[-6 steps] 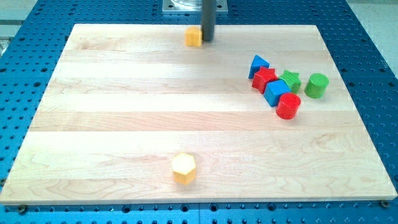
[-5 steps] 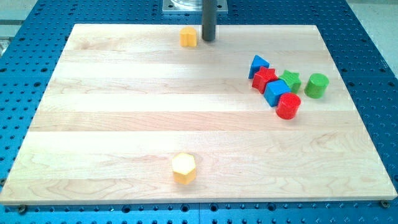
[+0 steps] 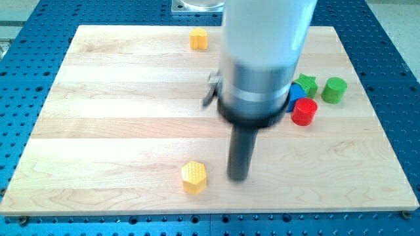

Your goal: Move hexagon upwards

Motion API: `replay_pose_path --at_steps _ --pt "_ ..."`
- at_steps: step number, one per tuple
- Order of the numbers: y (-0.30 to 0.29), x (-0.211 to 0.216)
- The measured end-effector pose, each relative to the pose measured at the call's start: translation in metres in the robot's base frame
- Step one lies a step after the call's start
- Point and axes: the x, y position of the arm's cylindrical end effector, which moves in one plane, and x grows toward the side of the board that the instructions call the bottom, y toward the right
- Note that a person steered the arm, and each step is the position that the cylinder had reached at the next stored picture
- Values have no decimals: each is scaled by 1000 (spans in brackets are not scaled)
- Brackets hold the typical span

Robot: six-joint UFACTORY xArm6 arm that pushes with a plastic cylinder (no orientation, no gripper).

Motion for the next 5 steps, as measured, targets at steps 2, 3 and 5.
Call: replay_pose_path --at_steps 2,3,5 --pt "-99 -41" --pt "-59 -49" --pt "-75 3"
